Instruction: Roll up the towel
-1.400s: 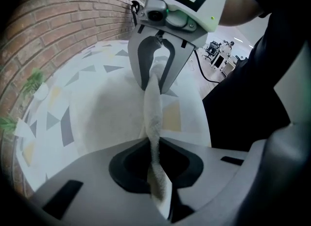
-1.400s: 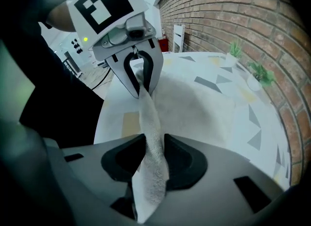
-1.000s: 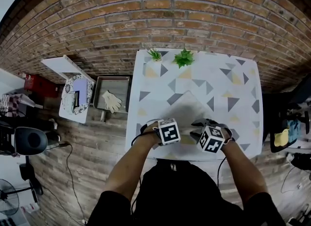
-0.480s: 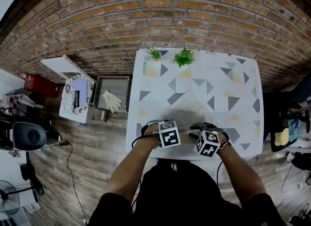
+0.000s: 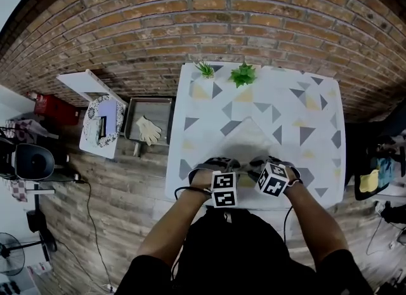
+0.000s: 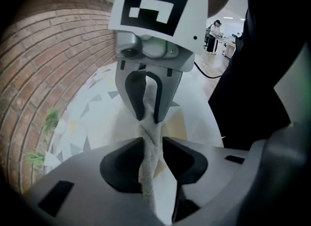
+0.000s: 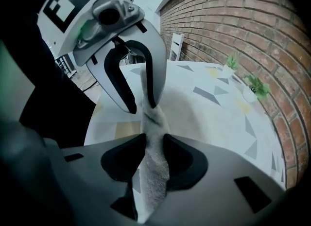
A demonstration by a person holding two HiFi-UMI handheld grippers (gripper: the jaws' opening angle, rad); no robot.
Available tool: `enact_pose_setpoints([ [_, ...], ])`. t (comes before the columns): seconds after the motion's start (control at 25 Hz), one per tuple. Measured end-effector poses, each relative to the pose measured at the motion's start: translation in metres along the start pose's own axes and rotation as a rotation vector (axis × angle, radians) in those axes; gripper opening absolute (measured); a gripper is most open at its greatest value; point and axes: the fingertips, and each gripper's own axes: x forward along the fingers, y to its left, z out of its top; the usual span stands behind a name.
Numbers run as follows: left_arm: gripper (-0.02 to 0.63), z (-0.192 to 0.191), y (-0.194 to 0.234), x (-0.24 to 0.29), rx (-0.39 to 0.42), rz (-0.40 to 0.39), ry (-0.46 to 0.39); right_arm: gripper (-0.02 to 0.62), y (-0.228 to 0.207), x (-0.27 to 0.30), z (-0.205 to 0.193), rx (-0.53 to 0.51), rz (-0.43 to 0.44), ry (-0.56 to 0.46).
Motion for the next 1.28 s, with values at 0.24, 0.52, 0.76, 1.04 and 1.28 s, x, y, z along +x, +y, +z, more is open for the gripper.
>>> enact_pose_setpoints([
  [0.24,0.186,-0.01,0.009,0.01,0.008,0.053,0.055,0.144,0.001,-0.001,0.001,0.027,-0.007,-0.012],
  [0.52,0.186,0.01,-0.001,0.008,0.099,0.023,0.052,0.146,0.0,-0.002,0.0,0.039,-0.014,-0.022],
  [0.76,0.188,-0.003,0.006,0.027,0.055,0.043,0.077,0.169,-0.001,-0.014,0.001,0.037,-0.052,-0.046],
  [1.04,0.102,-0.002,0.018,0.029,-0.032,-0.016,0.05,0.186,-0.004,-0.012,-0.01,0.023,-0.101,-0.012],
  [1.28,0.067,-0.001,0.024,0.027,-0.133,-0.106,0.024,0.158,-0.012,-0.005,-0.012,0.002,-0.078,0.04],
])
